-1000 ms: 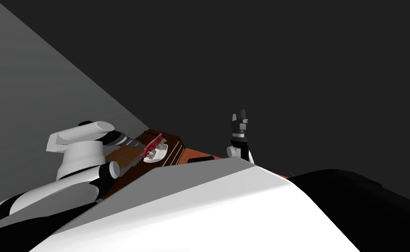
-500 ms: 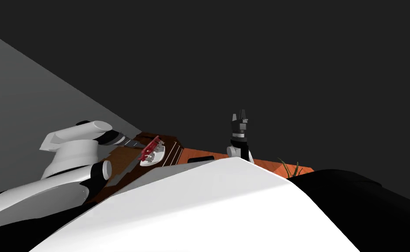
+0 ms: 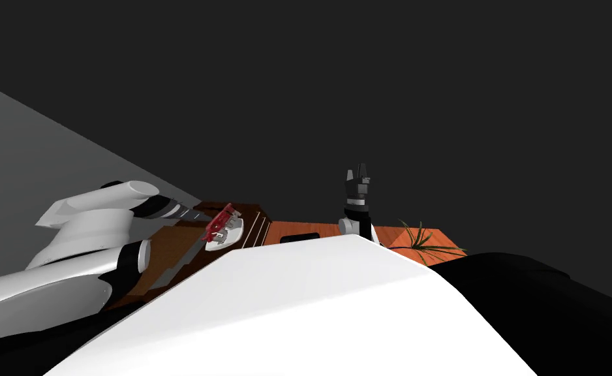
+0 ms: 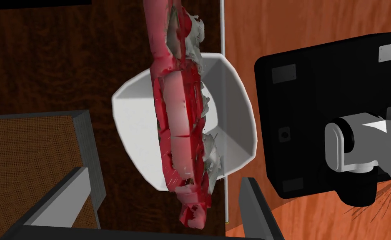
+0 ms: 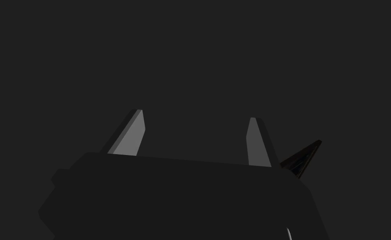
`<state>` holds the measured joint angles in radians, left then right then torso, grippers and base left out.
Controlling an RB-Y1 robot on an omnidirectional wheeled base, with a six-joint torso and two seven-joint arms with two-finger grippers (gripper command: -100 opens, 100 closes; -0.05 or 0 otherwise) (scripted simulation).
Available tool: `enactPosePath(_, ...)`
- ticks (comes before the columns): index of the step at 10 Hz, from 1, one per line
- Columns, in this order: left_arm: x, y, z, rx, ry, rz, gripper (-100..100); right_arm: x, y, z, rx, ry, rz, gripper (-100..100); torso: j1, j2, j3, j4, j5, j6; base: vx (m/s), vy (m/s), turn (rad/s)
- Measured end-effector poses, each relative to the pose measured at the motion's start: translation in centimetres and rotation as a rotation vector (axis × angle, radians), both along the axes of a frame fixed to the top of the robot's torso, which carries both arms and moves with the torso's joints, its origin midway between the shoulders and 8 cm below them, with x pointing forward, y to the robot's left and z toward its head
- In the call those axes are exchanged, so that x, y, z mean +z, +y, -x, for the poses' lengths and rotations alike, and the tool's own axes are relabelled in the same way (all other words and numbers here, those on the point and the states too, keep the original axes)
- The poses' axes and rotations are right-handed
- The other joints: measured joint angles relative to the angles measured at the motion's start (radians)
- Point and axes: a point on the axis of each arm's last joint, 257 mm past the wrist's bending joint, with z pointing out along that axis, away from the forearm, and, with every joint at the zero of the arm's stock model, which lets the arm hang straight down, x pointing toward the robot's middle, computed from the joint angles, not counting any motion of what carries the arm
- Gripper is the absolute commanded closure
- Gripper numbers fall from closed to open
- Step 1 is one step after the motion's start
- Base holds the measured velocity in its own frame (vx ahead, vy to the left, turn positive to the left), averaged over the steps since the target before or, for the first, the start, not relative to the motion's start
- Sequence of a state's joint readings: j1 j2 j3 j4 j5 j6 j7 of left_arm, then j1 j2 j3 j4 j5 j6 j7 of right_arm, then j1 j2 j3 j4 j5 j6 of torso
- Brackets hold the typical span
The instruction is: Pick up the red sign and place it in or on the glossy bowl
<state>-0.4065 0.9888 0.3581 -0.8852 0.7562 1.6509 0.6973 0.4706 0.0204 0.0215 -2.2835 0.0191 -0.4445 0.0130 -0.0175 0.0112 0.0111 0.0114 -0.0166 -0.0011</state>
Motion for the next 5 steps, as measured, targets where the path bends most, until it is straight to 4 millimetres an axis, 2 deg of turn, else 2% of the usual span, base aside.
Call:
enactPosePath(2, 0.1, 0.8, 0.5, 0.029, 0.006, 0.004, -100, 0.0, 0.0, 0.0, 0.0, 0.0, 0.0, 0, -0.002, -0.001, -0.001, 0.0, -0.001, 0.002, -0.094, 0.015, -0.279)
enactPosePath(3, 0.1, 1.2, 0.7, 0.046, 0.006, 0.007, -100, 0.0, 0.0, 0.0, 0.0, 0.0, 0.0, 0, 0.0, 0.0, 0.0, 0.0, 0.0, 0.0, -0.048, 0.021, 0.021)
enactPosePath(5, 0.3, 2.1, 1.3, 0.082, 0.011, 0.011, -100, 0.0, 0.0, 0.0, 0.0, 0.0, 0.0, 0, 0.0, 0.0, 0.0, 0.0, 0.0, 0.001, -0.101, 0.016, -0.244)
